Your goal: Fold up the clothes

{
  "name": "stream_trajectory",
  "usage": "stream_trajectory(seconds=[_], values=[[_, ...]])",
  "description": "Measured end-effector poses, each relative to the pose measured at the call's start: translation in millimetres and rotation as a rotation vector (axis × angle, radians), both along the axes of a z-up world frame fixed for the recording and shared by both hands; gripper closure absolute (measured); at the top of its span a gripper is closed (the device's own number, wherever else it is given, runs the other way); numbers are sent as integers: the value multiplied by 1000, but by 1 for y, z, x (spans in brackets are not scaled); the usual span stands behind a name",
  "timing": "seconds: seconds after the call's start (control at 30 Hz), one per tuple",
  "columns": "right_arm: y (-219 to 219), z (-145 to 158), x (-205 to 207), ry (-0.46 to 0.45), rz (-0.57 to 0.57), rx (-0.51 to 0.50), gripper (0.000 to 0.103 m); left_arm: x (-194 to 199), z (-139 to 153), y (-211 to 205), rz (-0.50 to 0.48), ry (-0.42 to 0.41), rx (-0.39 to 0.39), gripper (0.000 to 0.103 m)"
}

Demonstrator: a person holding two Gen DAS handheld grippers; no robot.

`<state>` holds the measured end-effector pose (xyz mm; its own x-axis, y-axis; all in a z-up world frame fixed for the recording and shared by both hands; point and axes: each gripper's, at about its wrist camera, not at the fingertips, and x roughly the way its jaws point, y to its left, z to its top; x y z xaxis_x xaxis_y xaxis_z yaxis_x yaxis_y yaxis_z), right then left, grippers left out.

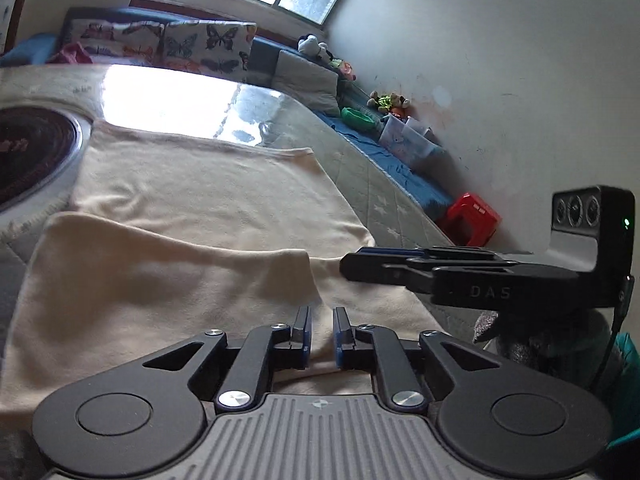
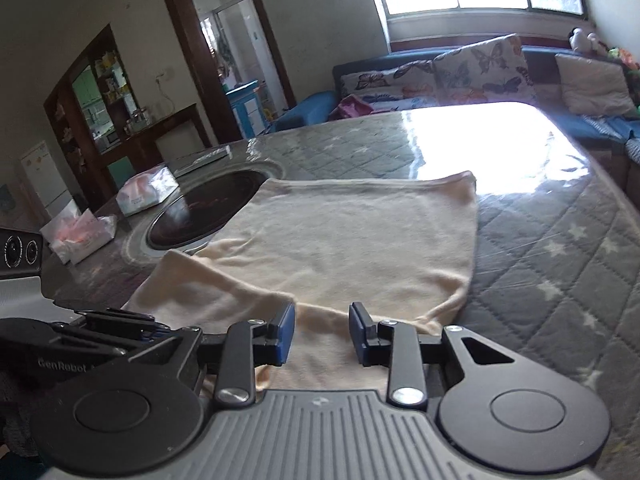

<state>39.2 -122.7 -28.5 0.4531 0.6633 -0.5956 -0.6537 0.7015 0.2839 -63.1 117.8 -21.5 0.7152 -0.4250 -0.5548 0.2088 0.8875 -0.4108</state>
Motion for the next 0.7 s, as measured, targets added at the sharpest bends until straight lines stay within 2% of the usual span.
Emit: stream_trajectory(seconds=[0.07,0.2,0.27,0.33,0.4,0.5,0.6,0.7], values=[[9,-4,-1,12,25,-9,73,-9,5,11,26,-35,36,74],[28,-13,-2,37,66,-32,73,-23,11,40,129,-71,109,64],[33,-16,-3,38,74,-40,73,-32,12,58,199,-75,141,55],[37,-15,-6,33,87,-46,76,-43,12,71,252,-78,171,51],[40,-15,-9,32,101,-58,87,-50,8,83,289,-72,201,48],[44,-13,-15,-1,108,-92,94,-59,0,88,306,-51,246,46],[42,-8,-16,-10,102,-88,96,-66,-8,86,295,-40,273,41],[41,6,-20,-62,100,-84,96,-71,-14,83,291,-34,285,38]])
